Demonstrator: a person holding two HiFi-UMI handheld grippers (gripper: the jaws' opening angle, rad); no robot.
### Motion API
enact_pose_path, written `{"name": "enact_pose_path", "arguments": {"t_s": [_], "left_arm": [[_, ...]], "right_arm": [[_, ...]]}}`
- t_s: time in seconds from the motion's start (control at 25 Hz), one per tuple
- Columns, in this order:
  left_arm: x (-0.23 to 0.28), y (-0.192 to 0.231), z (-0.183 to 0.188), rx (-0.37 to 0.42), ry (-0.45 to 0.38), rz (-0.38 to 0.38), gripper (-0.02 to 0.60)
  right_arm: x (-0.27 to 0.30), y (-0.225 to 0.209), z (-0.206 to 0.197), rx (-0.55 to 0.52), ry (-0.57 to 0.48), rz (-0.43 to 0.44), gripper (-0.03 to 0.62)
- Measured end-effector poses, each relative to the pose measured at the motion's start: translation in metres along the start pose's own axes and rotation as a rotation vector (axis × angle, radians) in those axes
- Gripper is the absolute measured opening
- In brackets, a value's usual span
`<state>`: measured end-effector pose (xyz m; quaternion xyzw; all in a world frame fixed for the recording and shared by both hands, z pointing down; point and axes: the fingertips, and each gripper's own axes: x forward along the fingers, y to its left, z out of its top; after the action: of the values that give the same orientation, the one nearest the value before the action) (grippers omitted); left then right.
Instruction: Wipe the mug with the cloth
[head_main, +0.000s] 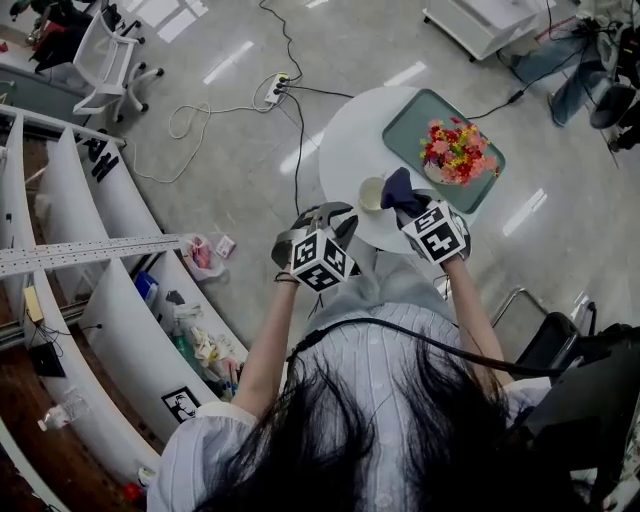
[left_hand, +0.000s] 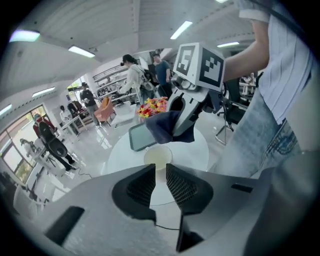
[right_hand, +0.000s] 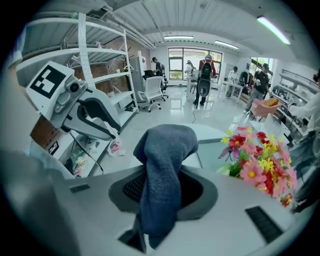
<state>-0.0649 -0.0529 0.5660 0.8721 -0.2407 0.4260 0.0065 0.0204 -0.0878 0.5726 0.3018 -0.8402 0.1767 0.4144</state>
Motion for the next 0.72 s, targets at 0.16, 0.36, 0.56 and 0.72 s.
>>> {"name": "enact_pose_path", "arguments": {"t_s": [0.16, 0.36, 0.56, 0.72], "left_arm": [[-0.021, -0.008, -0.008, -0.157, -0.068, 0.038, 0.077], [-0.038, -0.020, -0.019, -0.253, -0.108, 0.065, 0.074], [-0.045, -0.035, -0.031, -0.294, -0.115, 0.066, 0.074], [-0.052, -0.050, -0.038, -0.354, -0.137, 0.061, 0.074]], "right_arm": [[-0.009, 0.025, 0.004, 0.054, -0.034, 0.019, 0.124], [-0.020, 0.052, -0.001, 0.115, -0.064, 0.028, 0.124], [-0.029, 0.072, -0.015, 0.154, -0.066, 0.031, 0.124], [-0.036, 0.090, -0.027, 0.151, -0.044, 0.036, 0.124]]}}
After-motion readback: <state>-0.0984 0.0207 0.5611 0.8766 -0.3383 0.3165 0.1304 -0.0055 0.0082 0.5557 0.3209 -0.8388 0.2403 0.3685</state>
